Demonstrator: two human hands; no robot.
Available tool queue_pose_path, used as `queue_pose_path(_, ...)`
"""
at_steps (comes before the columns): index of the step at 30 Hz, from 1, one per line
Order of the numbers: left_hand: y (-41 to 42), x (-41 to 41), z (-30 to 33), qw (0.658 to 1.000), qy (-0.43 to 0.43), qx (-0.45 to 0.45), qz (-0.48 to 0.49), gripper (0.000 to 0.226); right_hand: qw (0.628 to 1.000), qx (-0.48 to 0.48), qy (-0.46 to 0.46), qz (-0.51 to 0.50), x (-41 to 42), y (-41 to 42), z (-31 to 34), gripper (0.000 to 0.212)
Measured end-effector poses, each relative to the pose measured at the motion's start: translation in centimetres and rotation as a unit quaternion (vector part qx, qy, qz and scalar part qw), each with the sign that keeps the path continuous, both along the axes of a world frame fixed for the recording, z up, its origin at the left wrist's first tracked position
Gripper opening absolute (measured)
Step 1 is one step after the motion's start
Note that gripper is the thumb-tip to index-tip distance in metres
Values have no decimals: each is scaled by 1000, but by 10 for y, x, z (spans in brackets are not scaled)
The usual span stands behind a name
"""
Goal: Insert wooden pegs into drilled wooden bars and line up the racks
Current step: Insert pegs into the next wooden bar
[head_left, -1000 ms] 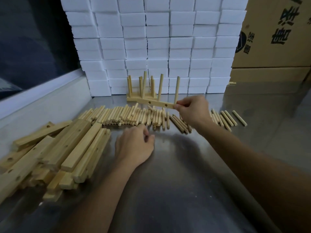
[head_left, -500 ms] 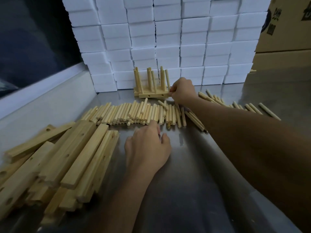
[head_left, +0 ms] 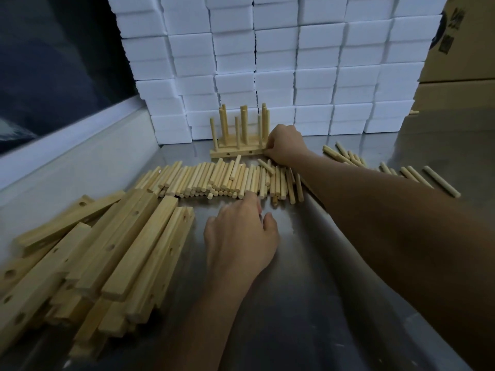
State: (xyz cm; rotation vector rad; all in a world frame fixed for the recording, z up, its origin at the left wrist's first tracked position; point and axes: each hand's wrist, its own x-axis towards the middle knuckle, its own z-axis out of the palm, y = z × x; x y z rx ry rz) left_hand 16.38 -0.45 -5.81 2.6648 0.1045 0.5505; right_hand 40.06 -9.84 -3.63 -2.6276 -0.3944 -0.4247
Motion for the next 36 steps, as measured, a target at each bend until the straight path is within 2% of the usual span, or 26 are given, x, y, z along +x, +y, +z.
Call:
queue_pose_path(7,0,1,-1,1000,2,0,0,15,999,-30,4,45,6,9,3,29)
queue_pose_path(16,-1,1,0,1000,9,-7,4,17,999,-4,-1,36,4,14,5,15)
queue_pose_path(20,0,0,1,1000,7,-8,3,15,999,-34,-12,33,4,16,3,16)
queue_pose_path(24,0,-1,2,1000,0,-11,2,14,997,-63,-28,43,3,13,2,7)
queue_pose_path(36,0,-1,1,1000,8,-20,10,16,996,-80,-27,-4,4,11,5,12)
